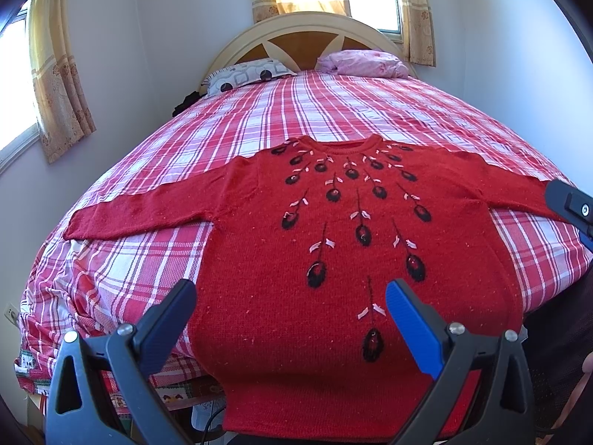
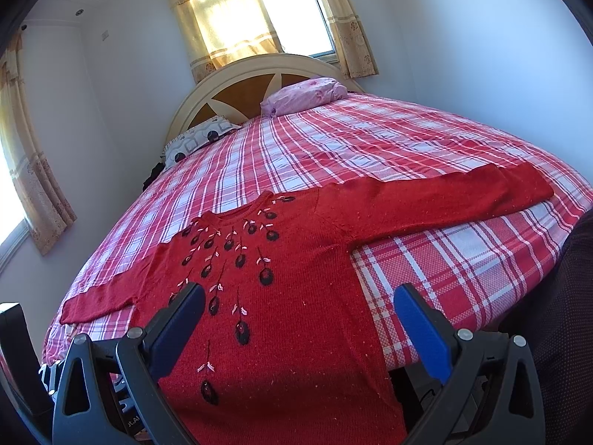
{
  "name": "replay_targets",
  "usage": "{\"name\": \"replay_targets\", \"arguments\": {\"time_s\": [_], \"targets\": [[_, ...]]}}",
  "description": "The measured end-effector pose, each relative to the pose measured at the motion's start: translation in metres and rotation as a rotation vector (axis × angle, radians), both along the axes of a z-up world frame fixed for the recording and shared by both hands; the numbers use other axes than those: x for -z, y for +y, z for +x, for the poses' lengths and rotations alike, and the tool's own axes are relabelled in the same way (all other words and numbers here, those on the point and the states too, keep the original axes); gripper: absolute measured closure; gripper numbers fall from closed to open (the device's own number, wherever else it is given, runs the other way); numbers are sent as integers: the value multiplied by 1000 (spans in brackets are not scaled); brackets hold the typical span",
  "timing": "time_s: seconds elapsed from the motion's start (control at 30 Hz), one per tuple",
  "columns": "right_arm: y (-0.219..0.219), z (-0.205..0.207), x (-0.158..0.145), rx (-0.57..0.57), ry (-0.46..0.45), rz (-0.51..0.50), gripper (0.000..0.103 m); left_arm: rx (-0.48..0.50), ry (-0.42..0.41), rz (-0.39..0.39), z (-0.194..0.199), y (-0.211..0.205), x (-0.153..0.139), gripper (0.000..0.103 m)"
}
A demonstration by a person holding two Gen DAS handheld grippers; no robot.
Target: Fold small clothes
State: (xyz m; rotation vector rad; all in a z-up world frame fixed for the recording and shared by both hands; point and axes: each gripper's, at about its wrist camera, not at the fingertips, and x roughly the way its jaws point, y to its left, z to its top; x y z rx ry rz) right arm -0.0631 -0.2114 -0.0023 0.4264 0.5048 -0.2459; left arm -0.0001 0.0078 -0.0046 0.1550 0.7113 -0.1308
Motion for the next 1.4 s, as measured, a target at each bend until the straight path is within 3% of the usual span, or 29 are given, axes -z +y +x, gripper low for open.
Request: {"name": "replay_targets", "arguments": {"time_s": [0.67,0.87,1.03,1.13,1.23,1.4], "targets": [[-2,10,11,9,39,11,1,3,25,2,5,-4,10,0],[-27,11,14,58,37,-2,1,38,34,-48,13,1,13,0],[-90,4,16,192,13,4,1,58,86,-123,37,5,14,0],[-153,-5,16,329,20,-41,1,57,102,-125,53,1,16,0],[-224,-13,23,461,64,5,1,53,104,-101,67,-5,19,0],[-321,-15,45,548,168,62,2,34,113,-94,85,-6,22,0]]}}
